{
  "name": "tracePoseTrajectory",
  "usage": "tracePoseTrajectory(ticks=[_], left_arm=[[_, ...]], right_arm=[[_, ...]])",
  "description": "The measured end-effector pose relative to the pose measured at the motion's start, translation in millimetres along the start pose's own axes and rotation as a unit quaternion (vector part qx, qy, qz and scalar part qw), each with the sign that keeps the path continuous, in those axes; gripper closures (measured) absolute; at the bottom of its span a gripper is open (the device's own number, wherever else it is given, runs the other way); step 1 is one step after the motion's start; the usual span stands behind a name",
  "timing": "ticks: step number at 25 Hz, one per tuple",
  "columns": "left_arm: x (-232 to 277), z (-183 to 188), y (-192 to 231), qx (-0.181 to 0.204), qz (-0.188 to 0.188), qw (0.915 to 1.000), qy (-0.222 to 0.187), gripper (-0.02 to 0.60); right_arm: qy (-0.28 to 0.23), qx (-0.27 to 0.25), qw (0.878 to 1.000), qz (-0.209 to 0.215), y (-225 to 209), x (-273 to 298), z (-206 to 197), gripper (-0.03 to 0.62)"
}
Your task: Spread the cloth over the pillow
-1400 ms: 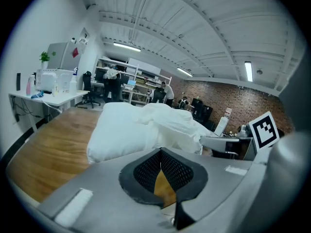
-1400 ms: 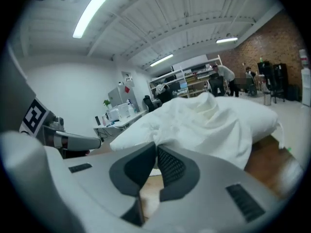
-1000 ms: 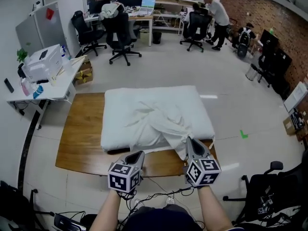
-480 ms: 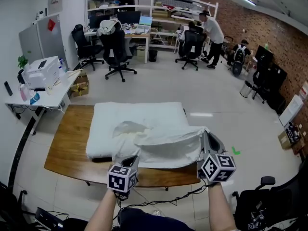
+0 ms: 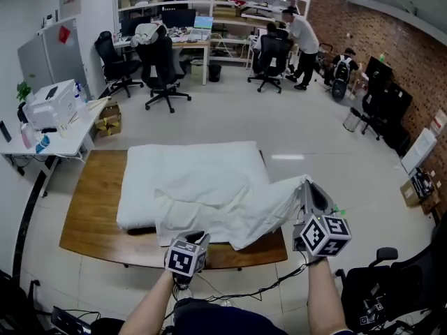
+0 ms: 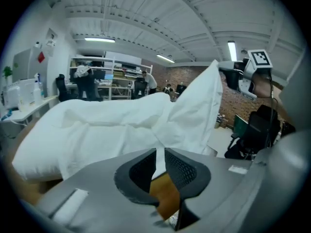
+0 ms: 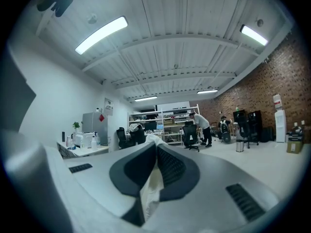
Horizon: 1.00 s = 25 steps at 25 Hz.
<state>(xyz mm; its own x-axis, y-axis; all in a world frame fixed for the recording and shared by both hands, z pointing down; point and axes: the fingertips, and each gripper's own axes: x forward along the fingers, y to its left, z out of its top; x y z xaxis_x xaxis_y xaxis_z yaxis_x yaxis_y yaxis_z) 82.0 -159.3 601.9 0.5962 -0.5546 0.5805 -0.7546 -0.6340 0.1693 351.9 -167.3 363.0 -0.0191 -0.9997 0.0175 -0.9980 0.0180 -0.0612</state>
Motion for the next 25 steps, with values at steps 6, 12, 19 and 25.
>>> tracePoseTrajectory(ticks=[6,12,19,25], left_arm=[[41.2,-15.1,-63.3,0.029,-0.071,0.997,0.009,0.351],[56.0,-31.0,-93.8,0.043,-0.087,0.9949,0.027,0.268],[69.1,-21.2,-113.1,0.103,-0.022,0.9938,-0.035,0.27],[77.8,-2.2,-101.1,0.086,0.029,0.994,-0.061,0.424]], right_arm=[[-0.007,-0.011,1.0,-0.012,0.8,3.8,13.3,0.571],[-0.005,-0.018,1.0,-0.018,-1.8,0.8,19.6,0.571],[-0.006,-0.026,1.0,-0.011,-0.4,-5.0,28.9,0.571],[-0.013,-0.029,0.999,0.003,3.2,-11.9,32.5,0.571]])
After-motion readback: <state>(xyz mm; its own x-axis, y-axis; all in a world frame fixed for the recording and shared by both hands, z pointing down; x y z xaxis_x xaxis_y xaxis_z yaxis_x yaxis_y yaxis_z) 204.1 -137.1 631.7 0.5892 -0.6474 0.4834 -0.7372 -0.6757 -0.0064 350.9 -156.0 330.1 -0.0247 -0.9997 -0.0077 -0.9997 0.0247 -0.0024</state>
